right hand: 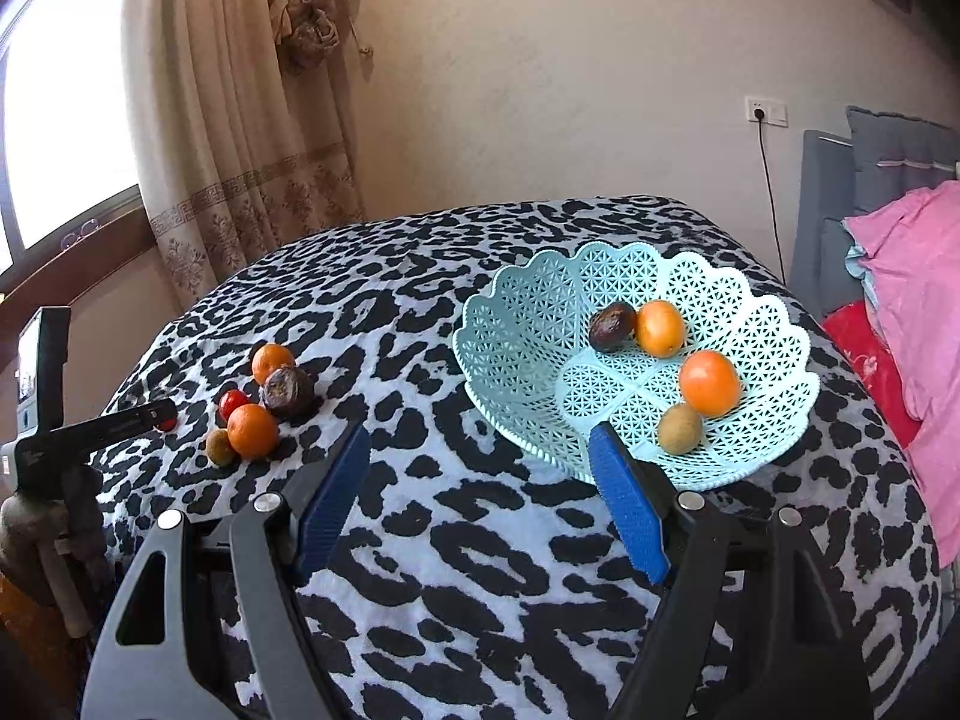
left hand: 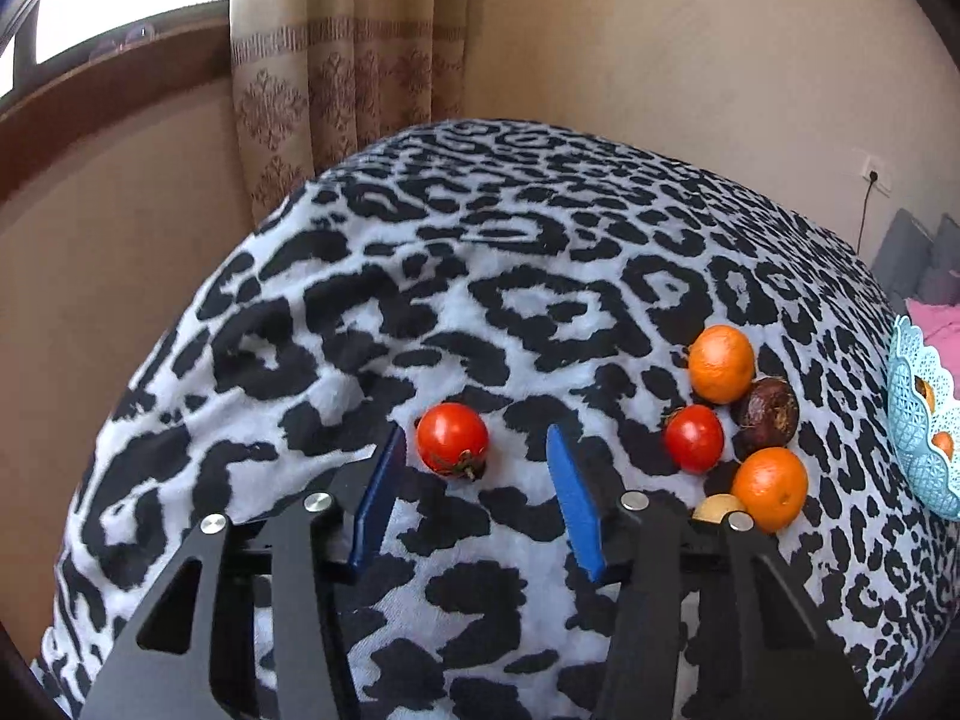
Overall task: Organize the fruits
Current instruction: 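Close the left tool on the red tomato on the bed, then grasp an orange with the right tool while the left tool holds the tomato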
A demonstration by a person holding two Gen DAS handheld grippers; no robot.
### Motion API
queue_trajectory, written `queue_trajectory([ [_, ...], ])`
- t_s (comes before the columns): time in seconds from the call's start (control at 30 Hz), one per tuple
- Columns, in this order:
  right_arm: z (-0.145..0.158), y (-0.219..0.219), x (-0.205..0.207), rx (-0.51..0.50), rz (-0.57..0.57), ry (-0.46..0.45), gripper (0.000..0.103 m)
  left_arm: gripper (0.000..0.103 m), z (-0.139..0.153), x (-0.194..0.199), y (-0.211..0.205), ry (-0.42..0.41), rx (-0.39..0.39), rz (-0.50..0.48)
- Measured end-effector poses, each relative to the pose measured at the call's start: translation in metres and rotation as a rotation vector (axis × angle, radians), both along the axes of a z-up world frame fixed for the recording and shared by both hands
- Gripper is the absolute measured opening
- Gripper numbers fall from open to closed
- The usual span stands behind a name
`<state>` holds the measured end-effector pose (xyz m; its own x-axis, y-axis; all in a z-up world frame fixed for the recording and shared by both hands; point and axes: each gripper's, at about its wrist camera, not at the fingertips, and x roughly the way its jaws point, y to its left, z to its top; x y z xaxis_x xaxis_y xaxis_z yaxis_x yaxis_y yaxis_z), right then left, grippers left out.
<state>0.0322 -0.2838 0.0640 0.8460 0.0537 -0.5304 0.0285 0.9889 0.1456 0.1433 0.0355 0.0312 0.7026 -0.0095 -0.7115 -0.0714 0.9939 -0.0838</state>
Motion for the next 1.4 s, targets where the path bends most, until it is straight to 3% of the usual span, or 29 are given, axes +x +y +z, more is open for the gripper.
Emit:
queue_trajectory([
  [0.33, -0.005, 0.004, 0.002, -0.007, 0.01, 0.014, 0.077, 0.028, -0.011, 0.01, 0.013, 0.036, -0.07, 0.024],
  [0.9, -0.001, 0.016, 0.005, 0.006, 0.032, 0.005, 0.077, 0.027, 0.002, -0.007, 0.009, -0.066, -0.083, 0.003],
  [1.17, 0.003, 0.059, 0.046, 0.122, 0.195, 0.102, 0.077, 0.027, 0.003, -0.008, 0.007, -0.081, -0.067, 0.003],
  [1.4, -0.01, 0.098, 0.09, 0.156, 0.238, 0.197, 0.077, 0.027, 0.003, -0.009, 0.007, -0.079, -0.071, 0.005],
])
